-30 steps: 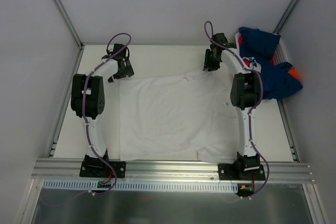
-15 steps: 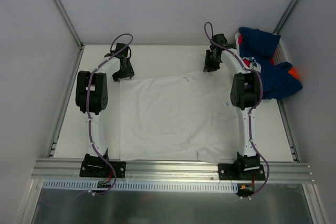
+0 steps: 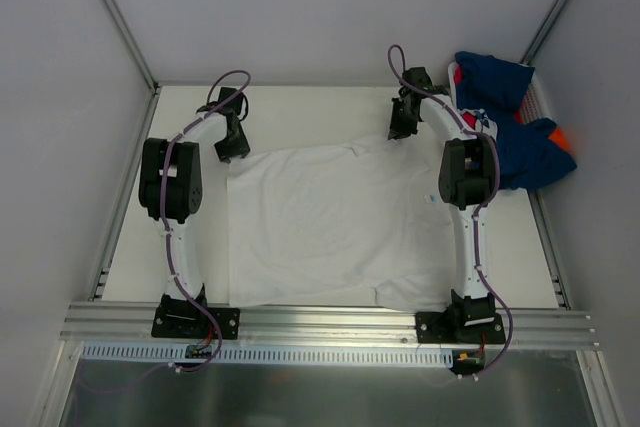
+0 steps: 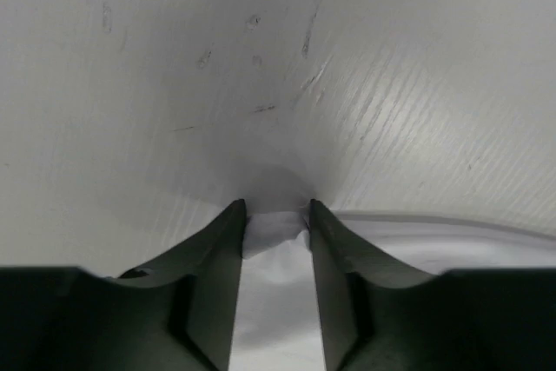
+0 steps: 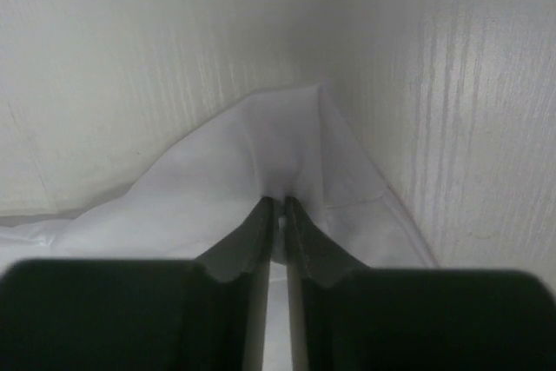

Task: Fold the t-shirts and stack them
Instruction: Grap the side of the flattened tshirt furthest away from the robot with both arms

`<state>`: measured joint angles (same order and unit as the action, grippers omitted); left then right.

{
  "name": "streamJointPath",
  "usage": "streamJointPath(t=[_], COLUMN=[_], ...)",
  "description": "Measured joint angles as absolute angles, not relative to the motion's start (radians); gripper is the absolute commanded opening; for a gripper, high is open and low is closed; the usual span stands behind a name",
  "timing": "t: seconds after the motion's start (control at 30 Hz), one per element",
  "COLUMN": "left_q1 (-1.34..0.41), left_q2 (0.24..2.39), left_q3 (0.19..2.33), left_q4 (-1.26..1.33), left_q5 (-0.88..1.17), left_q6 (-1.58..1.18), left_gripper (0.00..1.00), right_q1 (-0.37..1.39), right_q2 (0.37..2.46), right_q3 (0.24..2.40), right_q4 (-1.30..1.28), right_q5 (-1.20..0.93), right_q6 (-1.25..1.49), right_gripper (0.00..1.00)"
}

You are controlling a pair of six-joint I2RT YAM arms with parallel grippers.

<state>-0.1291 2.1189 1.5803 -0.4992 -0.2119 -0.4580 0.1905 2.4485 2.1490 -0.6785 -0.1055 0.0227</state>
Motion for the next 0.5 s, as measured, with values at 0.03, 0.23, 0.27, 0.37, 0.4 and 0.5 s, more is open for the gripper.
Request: streamJointPath(t=[0.03, 0.23, 0.27, 0.37, 0.4, 0.5], left_q1=[-0.129, -0.129, -0.129, -0.129, -0.129, -0.129], left_q2=[2.114, 2.109, 2.109, 2.109, 2.109, 2.114], left_q3=[1.574, 1.57, 1.57, 1.579, 1.585, 1.621], left_q4=[-0.506, -0.525, -0.526, -0.539, -0.542, -0.56], left_q5=[-0.212, -0.21, -0.21, -0.21, -0.21, -0.212], left_q6=[-0.461, -0.457, -0.457, -0.456, -0.456, -0.455], left_gripper=[0.23, 0.0, 0.0, 0.0, 0.0, 0.0], right_q1=[0.191, 0.193, 0.194, 0.196, 0.197, 0.199], right_q2=[2.449, 2.449, 2.448, 2.442, 2.437, 2.434], right_q3=[2.148, 2.147, 2.146, 2.134, 2.128, 2.124], right_q4=[-0.677, -0.676, -0.675, -0.664, -0.661, -0.659], right_q5=[-0.106, -0.105, -0.104, -0.093, -0.088, -0.072], right_q6=[0.023, 0.029, 0.029, 0.028, 0.028, 0.025], right_gripper=[0.08, 0.0, 0.0, 0.0, 0.01, 0.0])
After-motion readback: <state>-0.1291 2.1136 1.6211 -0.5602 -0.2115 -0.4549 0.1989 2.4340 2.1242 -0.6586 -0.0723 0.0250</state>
